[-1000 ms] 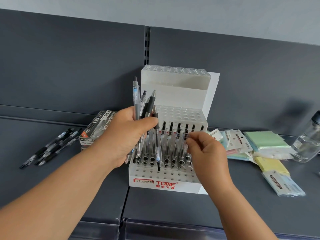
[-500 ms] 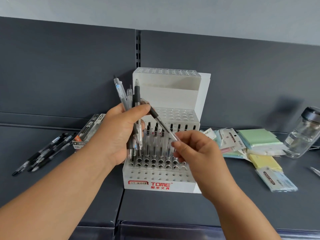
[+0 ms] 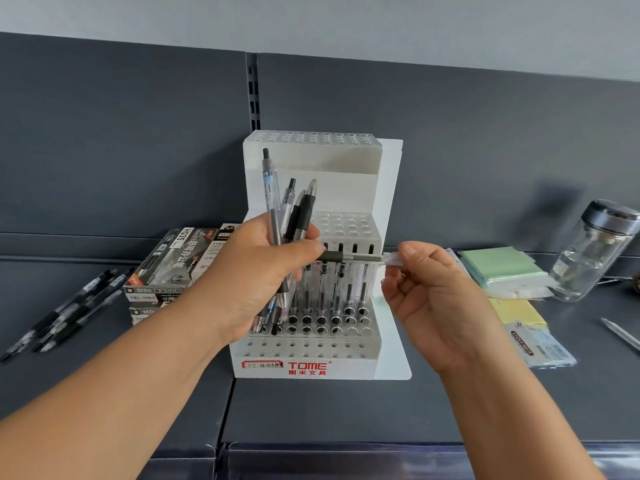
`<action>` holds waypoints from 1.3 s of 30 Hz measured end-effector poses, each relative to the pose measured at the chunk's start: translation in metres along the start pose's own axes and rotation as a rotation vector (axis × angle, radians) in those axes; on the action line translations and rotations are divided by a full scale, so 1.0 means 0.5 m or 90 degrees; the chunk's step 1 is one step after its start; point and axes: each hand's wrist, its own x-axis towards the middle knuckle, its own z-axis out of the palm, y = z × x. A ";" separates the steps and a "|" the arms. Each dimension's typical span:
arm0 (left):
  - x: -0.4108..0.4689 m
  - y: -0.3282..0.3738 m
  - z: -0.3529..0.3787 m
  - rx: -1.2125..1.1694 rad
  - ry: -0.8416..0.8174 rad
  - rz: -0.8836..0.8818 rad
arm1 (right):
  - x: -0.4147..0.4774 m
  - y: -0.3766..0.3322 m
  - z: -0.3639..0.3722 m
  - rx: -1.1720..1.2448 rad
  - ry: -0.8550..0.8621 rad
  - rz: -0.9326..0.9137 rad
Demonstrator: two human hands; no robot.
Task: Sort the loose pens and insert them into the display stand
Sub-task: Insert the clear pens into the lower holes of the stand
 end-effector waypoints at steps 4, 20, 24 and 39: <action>-0.001 -0.005 0.005 0.021 -0.030 0.002 | 0.005 -0.014 -0.006 0.016 0.047 0.002; 0.006 -0.020 -0.002 0.029 -0.016 -0.022 | 0.021 0.001 0.007 -0.353 0.027 -0.305; 0.006 -0.023 -0.005 0.031 -0.021 -0.027 | 0.027 0.016 0.016 -0.427 -0.004 -0.333; 0.002 -0.016 0.006 0.060 -0.078 0.022 | 0.010 0.039 0.027 -0.636 0.041 -0.333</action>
